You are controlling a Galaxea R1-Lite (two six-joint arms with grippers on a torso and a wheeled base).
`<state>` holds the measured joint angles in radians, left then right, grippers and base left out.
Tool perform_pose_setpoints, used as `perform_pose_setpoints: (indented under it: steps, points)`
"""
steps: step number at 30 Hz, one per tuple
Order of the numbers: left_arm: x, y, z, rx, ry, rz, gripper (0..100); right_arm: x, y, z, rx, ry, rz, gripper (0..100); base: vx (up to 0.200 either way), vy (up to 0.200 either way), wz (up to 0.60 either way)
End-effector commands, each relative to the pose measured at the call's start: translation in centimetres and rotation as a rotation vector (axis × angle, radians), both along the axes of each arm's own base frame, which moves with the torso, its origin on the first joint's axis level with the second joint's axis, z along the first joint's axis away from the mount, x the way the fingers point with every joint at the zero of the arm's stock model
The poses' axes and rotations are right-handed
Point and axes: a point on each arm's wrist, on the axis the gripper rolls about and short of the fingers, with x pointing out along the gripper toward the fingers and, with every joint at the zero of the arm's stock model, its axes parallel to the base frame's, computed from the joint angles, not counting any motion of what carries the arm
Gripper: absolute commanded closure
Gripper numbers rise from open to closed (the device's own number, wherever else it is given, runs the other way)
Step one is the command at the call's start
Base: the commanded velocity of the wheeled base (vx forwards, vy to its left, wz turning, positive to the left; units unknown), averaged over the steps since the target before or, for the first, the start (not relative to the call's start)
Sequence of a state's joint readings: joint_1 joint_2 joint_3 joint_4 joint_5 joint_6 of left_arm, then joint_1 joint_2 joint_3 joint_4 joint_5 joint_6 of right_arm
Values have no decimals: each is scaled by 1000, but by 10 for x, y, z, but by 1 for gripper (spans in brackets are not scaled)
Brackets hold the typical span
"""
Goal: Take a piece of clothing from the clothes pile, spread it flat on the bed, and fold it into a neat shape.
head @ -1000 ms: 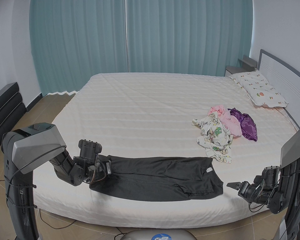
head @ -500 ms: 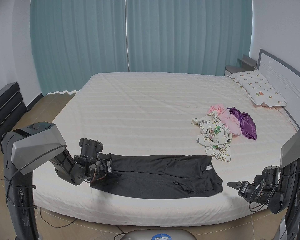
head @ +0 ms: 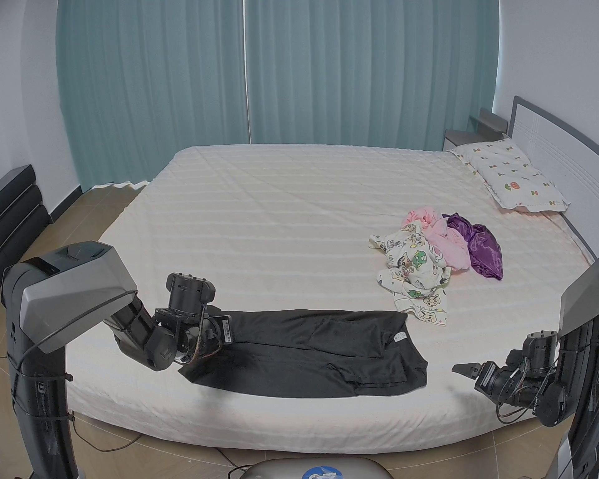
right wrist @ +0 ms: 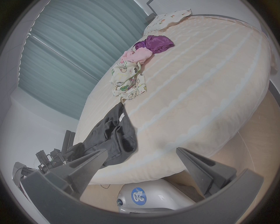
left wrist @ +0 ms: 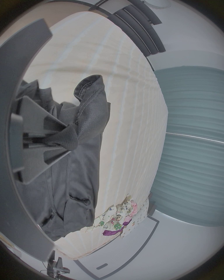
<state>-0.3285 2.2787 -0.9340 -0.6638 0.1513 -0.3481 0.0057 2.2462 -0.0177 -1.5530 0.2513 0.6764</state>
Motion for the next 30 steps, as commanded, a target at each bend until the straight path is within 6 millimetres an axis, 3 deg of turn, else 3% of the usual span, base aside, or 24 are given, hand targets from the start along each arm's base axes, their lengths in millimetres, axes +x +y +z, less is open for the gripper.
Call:
perform_pose_setpoints:
  steps: [1,9,19,30]
  points:
    - [1,-7,5,2,-13,-10,100,-2,0,1,0,-4,1,0,0,-200,0]
    - [3,-27,11,9,3,-50,100,-3,0,1,0,-2,2,0,0,-200,0]
    - [5,-66,24,-24,38,-97,100,-2,0,0,0,-4,2,0,0,-200,0]
    - [14,-107,11,-18,91,-149,100,-2,0,0,0,-1,2,0,0,-200,0]
